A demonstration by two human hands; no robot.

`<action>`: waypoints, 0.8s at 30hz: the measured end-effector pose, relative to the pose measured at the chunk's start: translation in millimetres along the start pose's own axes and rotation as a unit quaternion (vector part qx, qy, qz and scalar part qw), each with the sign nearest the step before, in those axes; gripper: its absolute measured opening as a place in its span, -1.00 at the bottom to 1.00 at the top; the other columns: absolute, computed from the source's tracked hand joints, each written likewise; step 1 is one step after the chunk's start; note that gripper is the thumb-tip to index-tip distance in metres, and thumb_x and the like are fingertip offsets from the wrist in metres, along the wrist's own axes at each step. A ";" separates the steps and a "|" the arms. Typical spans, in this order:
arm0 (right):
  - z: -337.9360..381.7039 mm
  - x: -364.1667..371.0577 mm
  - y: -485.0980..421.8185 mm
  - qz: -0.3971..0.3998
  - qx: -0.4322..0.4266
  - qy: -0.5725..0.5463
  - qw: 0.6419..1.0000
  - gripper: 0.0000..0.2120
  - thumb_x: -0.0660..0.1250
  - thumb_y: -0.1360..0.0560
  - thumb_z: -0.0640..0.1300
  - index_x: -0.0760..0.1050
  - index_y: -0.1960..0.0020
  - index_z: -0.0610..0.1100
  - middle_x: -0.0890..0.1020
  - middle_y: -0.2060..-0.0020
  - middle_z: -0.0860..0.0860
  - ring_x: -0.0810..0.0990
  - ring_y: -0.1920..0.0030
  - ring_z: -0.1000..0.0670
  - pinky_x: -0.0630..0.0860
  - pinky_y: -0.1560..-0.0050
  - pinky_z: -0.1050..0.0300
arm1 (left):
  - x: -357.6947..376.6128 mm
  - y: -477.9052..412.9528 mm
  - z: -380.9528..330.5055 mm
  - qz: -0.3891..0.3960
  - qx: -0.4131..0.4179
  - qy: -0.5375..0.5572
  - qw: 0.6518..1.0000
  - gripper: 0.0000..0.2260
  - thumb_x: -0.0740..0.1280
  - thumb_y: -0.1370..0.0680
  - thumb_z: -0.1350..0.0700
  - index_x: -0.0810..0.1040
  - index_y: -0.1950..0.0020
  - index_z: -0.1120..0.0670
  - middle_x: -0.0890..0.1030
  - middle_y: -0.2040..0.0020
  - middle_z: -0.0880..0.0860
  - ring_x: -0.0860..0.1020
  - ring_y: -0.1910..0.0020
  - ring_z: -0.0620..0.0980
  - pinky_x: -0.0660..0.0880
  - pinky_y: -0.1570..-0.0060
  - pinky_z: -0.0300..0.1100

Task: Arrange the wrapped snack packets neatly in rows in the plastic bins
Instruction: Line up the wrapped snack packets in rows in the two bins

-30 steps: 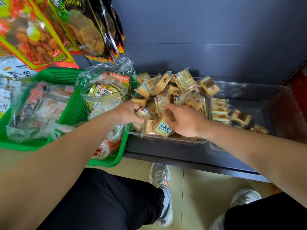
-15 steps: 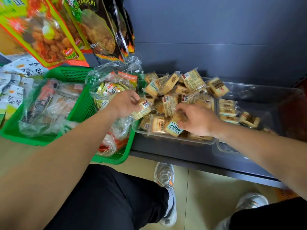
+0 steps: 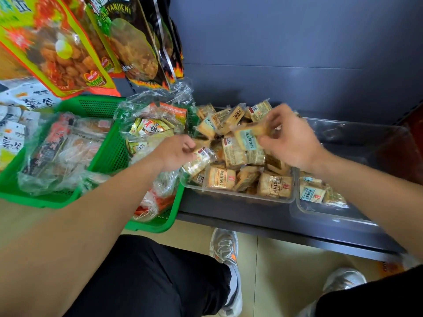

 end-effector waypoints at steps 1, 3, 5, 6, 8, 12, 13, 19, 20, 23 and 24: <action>-2.1 -9.6 -1.5 -0.020 0.005 -0.005 1.000 -0.65 0.45 -0.50 -0.15 0.38 -0.19 0.00 0.57 0.14 0.12 0.58 0.27 0.09 0.50 0.28 0.25 | 5.8 -0.8 -3.2 0.012 0.001 -0.018 1.000 -0.81 0.38 -0.62 0.14 0.58 -0.23 0.09 0.62 -0.20 -0.01 0.58 -0.15 0.00 0.43 -0.09 -0.19; -9.2 -21.6 -4.3 -0.040 0.011 -0.001 0.999 -0.62 0.40 -0.52 -0.17 0.42 -0.28 0.07 0.57 0.14 0.15 0.60 0.20 0.02 0.55 0.10 0.08 | 13.7 -1.4 -11.0 0.023 0.007 -0.048 0.999 -0.83 0.36 -0.63 0.18 0.62 -0.21 0.12 0.64 -0.22 0.02 0.58 -0.15 -0.01 0.41 -0.11 -0.18; -15.8 -24.2 -5.6 -0.037 0.018 -0.007 0.999 -0.65 0.38 -0.55 -0.16 0.45 -0.29 0.09 0.57 0.13 0.16 0.60 0.18 0.02 0.57 0.01 0.00 | 12.5 -0.2 -16.5 0.016 0.011 -0.057 0.998 -0.83 0.35 -0.63 0.18 0.65 -0.19 0.11 0.65 -0.20 0.02 0.59 -0.09 -0.05 0.39 -0.07 -0.23; -17.3 -23.3 -6.3 -0.032 0.020 -0.011 0.999 -0.68 0.38 -0.57 -0.14 0.46 -0.27 0.08 0.58 0.11 0.16 0.61 0.19 0.01 0.58 0.02 -0.03 | 8.7 -2.5 -16.2 0.003 0.014 -0.046 0.999 -0.84 0.36 -0.63 0.16 0.67 -0.17 0.08 0.66 -0.17 0.01 0.59 -0.02 -0.09 0.40 -0.01 -0.27; -16.2 -21.3 -9.3 -0.032 0.015 -0.020 0.999 -0.73 0.39 -0.58 -0.10 0.46 -0.25 0.08 0.59 0.08 0.14 0.63 0.18 -0.01 0.61 0.05 -0.06 | -6.2 -7.8 -13.1 -0.050 0.004 0.007 0.999 -0.88 0.37 -0.62 0.11 0.67 -0.11 0.04 0.67 -0.10 -0.03 0.58 0.08 -0.14 0.38 0.15 -0.34; -2.5 -18.5 -29.9 -0.057 -0.010 -0.022 0.998 -0.73 0.39 -0.58 0.00 0.44 -0.25 0.08 0.58 0.10 0.16 0.61 0.10 0.06 0.57 0.03 0.02 | -32.7 -36.3 -6.7 -0.164 -0.063 0.120 0.977 -0.73 0.39 -0.61 0.03 0.54 -0.27 0.08 0.63 -0.08 0.02 0.56 0.05 -0.01 0.45 0.07 -0.19; 2.3 -15.8 -37.7 -0.058 -0.020 -0.011 0.998 -0.72 0.39 -0.58 0.02 0.44 -0.26 0.08 0.58 0.12 0.18 0.59 0.09 0.07 0.54 0.02 0.05 | -32.6 -43.6 -10.1 -0.163 -0.075 0.121 0.976 -0.68 0.37 -0.62 0.00 0.50 -0.33 0.10 0.62 -0.04 0.02 0.55 0.09 -0.01 0.45 0.09 -0.17; 6.6 8.5 -80.5 -0.030 -0.050 0.042 0.997 -0.70 0.36 -0.60 0.05 0.41 -0.28 0.08 0.62 0.06 0.14 0.61 0.07 0.03 0.58 0.02 0.00 | -8.9 -75.0 -19.7 -0.111 -0.093 0.118 0.982 -0.69 0.40 -0.60 -0.01 0.51 -0.29 0.08 0.61 0.11 0.13 0.63 0.17 0.01 0.52 0.21 -0.19; 2.4 12.6 -84.3 -0.020 -0.041 0.042 0.998 -0.72 0.36 -0.60 0.04 0.41 -0.28 0.08 0.62 0.10 0.15 0.61 0.12 0.04 0.59 0.05 0.00 | -10.7 -76.8 -18.7 -0.125 -0.087 0.126 0.980 -0.75 0.43 -0.58 0.03 0.55 -0.22 0.06 0.62 0.12 0.07 0.59 0.22 -0.05 0.46 0.28 -0.26; -5.0 18.5 -87.4 -0.005 -0.033 0.055 0.998 -0.73 0.37 -0.59 0.00 0.42 -0.26 0.09 0.58 0.22 0.17 0.62 0.23 0.05 0.58 0.16 0.03 | -29.6 -67.3 -10.8 -0.185 -0.072 0.161 0.967 -0.83 0.48 -0.51 0.13 0.58 -0.06 0.01 0.67 0.09 0.02 0.60 0.19 -0.03 0.51 0.22 -0.18; -6.2 19.2 -86.8 -0.001 -0.031 0.057 0.998 -0.72 0.37 -0.59 -0.01 0.42 -0.26 0.11 0.58 0.22 0.18 0.62 0.24 0.04 0.58 0.19 0.04 | -36.8 -61.4 -8.6 -0.195 -0.064 0.177 0.963 -0.83 0.48 -0.50 0.15 0.57 -0.05 0.02 0.66 0.12 0.02 0.62 0.18 0.02 0.55 0.16 -0.13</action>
Point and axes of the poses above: each hand's wrist, its own y-axis away from the middle knuckle, its own x-axis out of the palm, z = x × y, the point moved 7 cm from there along -y, towards the middle knuckle
